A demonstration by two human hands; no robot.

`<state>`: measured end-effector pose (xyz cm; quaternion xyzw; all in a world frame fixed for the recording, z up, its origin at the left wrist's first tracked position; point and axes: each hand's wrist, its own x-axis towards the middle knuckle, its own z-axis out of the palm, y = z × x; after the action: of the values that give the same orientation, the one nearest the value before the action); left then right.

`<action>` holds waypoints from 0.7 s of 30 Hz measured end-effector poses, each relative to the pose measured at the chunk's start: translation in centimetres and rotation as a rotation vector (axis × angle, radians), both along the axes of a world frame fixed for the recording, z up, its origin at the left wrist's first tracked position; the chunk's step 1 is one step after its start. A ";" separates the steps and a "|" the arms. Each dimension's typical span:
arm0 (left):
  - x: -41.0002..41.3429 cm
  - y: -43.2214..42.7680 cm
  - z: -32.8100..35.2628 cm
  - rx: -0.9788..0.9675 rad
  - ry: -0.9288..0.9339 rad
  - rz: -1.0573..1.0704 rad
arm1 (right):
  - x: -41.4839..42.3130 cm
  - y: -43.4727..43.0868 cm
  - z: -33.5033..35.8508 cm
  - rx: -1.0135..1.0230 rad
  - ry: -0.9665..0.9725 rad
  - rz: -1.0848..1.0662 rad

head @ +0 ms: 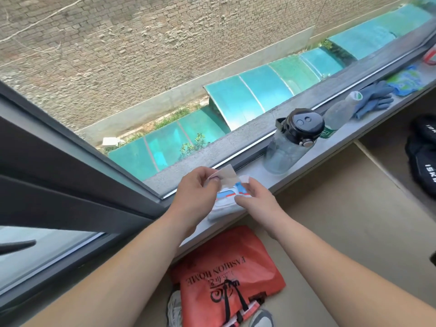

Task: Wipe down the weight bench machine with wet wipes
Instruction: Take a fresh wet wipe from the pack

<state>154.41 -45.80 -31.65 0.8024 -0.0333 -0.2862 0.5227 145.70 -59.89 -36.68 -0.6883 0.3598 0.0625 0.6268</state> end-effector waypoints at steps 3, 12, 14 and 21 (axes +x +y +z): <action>-1.2 -0.1 3.7 -0.036 0.030 -0.032 | -1.0 -0.2 5.0 0.178 -0.063 -0.078; -8.9 -3.7 18.5 -0.225 0.140 -0.233 | -11.9 -3.3 21.1 0.170 -0.115 -0.310; -10.6 -4.6 21.4 -0.261 0.170 -0.356 | -14.2 -3.4 24.5 0.116 -0.103 -0.393; -16.7 -4.3 27.0 -0.377 0.408 -0.695 | -23.0 1.7 32.6 0.085 -0.307 -0.708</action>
<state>137.73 -50.09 -4.62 0.5614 -0.2491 -0.5863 0.5283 122.69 -58.20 -4.08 -0.4961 0.4743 -0.2467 0.6841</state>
